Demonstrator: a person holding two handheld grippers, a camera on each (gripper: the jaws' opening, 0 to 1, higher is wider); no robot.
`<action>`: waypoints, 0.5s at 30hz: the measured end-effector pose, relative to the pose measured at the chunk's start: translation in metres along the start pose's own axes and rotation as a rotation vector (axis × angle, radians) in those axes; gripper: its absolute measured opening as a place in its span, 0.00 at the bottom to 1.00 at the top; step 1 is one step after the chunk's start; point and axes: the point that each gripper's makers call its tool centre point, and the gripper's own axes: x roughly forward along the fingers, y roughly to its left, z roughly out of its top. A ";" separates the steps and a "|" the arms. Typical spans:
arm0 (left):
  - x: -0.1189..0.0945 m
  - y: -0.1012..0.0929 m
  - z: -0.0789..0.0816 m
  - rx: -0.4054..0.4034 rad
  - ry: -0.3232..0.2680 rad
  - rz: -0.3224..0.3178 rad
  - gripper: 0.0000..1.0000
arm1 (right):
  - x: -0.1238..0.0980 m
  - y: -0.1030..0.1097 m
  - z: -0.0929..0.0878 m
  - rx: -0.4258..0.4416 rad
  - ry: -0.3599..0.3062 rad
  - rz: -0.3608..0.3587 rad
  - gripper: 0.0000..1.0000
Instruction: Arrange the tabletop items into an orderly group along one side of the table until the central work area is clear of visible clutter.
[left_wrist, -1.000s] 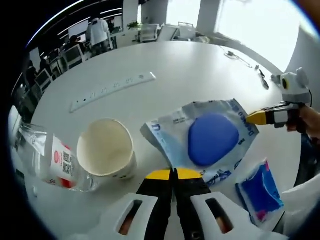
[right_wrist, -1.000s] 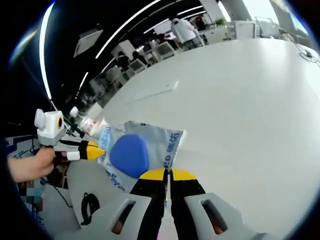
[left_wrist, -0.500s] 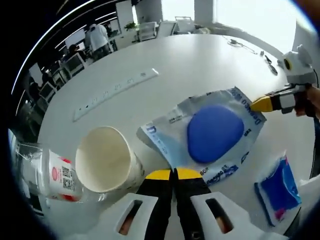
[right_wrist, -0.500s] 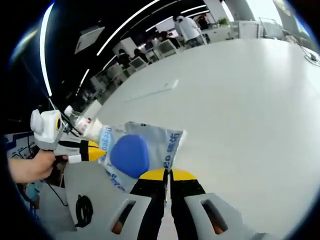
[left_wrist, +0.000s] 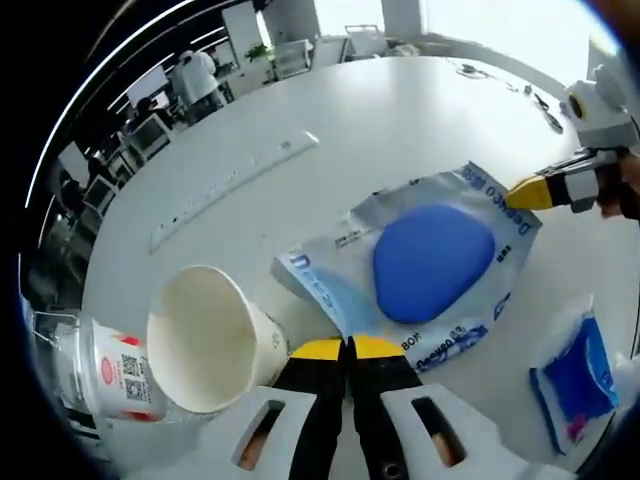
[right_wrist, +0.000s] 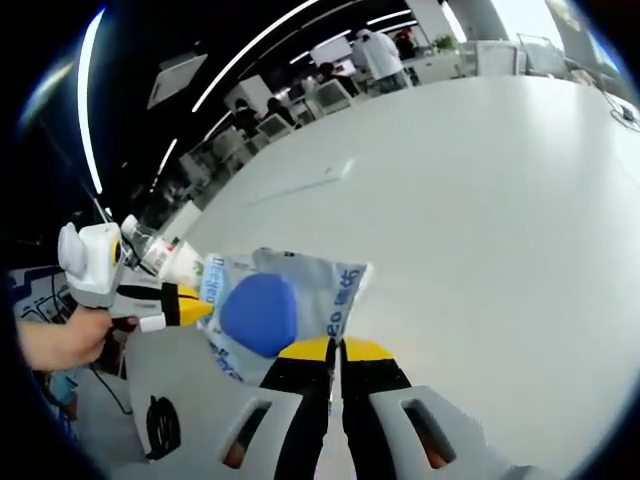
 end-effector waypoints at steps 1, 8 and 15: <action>0.000 0.000 0.001 0.002 0.000 0.001 0.00 | 0.000 0.000 0.000 -0.001 -0.001 -0.001 0.00; 0.003 0.001 0.001 0.037 0.006 0.013 0.00 | 0.003 -0.003 0.000 -0.003 0.000 -0.004 0.00; 0.006 0.001 0.000 0.067 0.011 0.026 0.00 | 0.005 -0.004 0.000 -0.012 0.001 -0.004 0.00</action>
